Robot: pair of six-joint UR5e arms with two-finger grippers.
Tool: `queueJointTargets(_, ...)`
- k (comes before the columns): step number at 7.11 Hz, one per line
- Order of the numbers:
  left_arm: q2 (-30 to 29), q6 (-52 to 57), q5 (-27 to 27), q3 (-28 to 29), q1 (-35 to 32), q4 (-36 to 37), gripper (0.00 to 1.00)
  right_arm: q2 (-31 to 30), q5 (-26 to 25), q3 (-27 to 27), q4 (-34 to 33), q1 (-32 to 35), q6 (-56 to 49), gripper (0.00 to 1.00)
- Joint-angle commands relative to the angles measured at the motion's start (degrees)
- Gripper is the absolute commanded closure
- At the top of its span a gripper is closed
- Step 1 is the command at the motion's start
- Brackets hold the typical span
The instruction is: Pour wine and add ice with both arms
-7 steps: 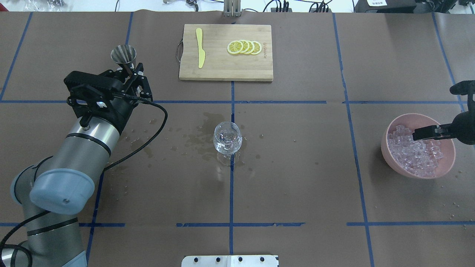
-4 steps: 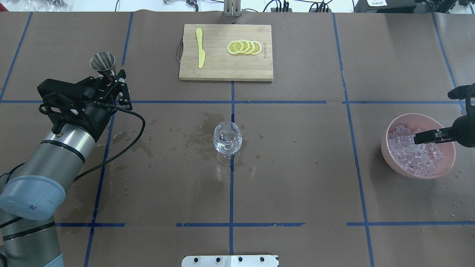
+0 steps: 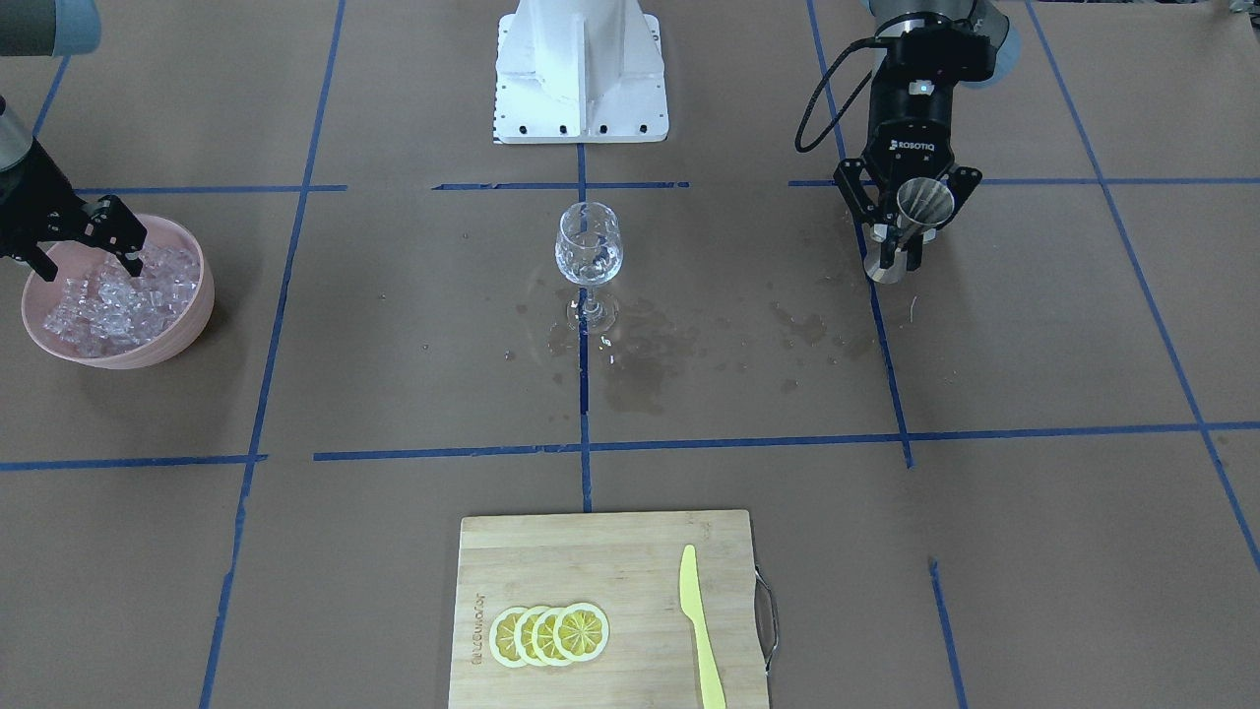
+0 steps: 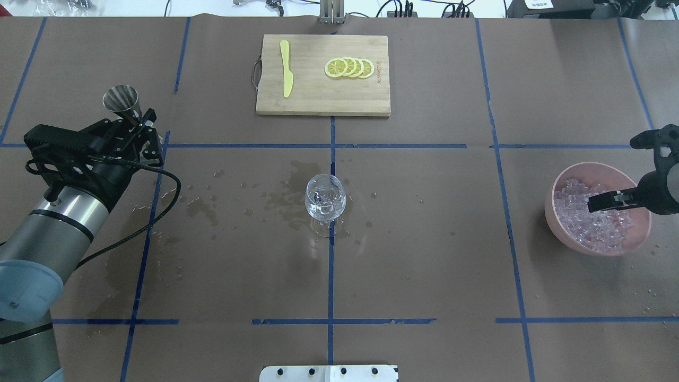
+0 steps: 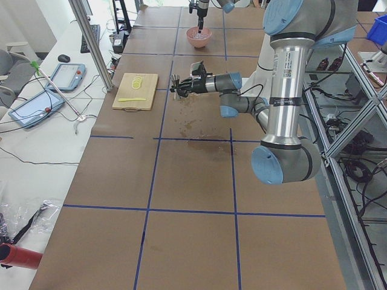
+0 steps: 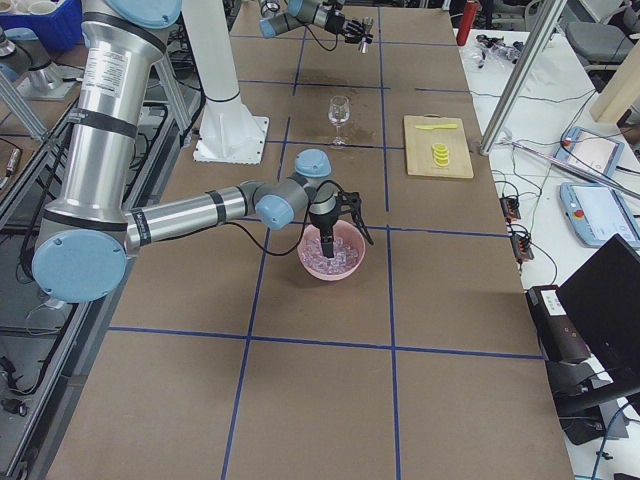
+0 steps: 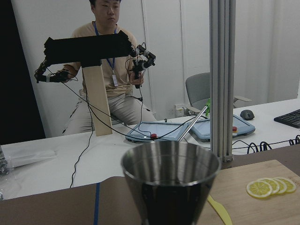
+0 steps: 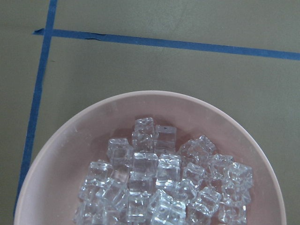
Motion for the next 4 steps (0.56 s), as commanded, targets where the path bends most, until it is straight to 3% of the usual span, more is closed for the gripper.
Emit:
queueJointTargets(1, 1.11, 0.00, 0.00, 0.51, 0.00, -1.35, 1.00, 0.91, -0.16, -1.78, 0.00, -0.84, 0.10, 0.11)
queueJointTargets(4, 2.69, 0.00, 0.00, 0.52, 0.08, -2.67, 1.00, 2.84, -0.16, -3.54, 0.00, -1.02, -0.07, 0.23)
